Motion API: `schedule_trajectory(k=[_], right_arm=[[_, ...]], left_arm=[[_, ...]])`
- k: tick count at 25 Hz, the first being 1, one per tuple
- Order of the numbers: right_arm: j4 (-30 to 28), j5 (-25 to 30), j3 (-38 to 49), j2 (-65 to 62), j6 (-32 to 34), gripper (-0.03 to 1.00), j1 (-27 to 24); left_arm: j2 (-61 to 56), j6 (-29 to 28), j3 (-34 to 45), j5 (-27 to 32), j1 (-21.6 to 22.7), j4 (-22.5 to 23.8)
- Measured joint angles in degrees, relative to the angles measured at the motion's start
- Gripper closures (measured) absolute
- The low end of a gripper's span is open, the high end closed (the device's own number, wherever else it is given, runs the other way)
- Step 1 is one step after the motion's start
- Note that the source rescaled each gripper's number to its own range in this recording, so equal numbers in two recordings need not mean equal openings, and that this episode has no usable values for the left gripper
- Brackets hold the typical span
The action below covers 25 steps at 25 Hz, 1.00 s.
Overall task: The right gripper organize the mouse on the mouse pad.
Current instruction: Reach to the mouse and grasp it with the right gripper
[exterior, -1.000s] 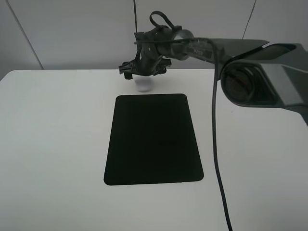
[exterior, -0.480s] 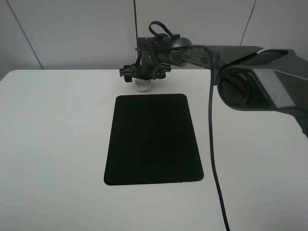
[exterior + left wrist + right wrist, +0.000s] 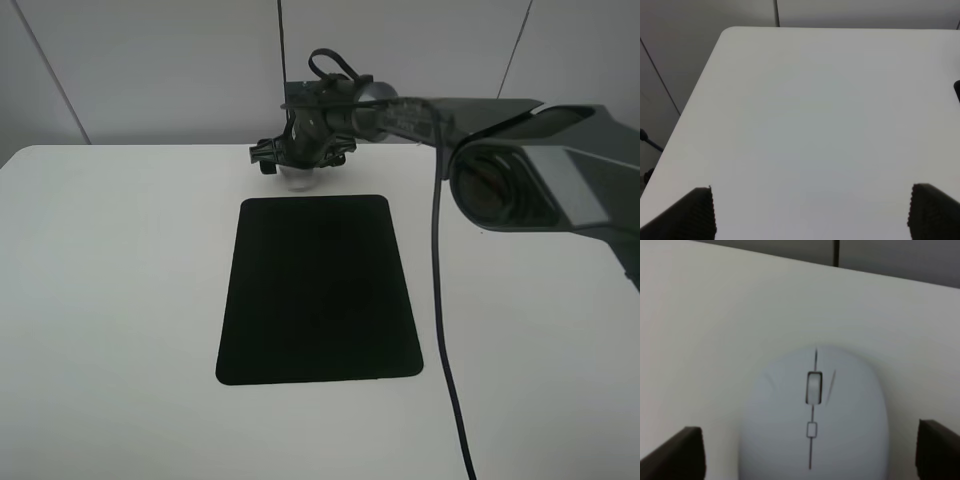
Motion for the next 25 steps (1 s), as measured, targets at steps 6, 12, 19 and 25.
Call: schedule_trajectory(k=[6, 12, 19, 25], right_arm=[[0.0, 0.1, 0.0, 0.9, 0.0, -0.03, 0.0], [0.0, 0.5, 0.0, 0.9, 0.0, 0.06, 0.0], [0.0, 1.9, -0.1, 0.9, 0.0, 0.97, 0.0], [0.0, 2.3, -0.4, 0.9, 0.0, 0.97, 0.0]], left_arm=[[0.0, 0.0, 0.0, 0.0, 0.0, 0.0], [0.0, 0.0, 0.0, 0.0, 0.0, 0.0], [0.0, 0.0, 0.0, 0.0, 0.0, 0.0], [0.0, 0.0, 0.0, 0.0, 0.0, 0.0]])
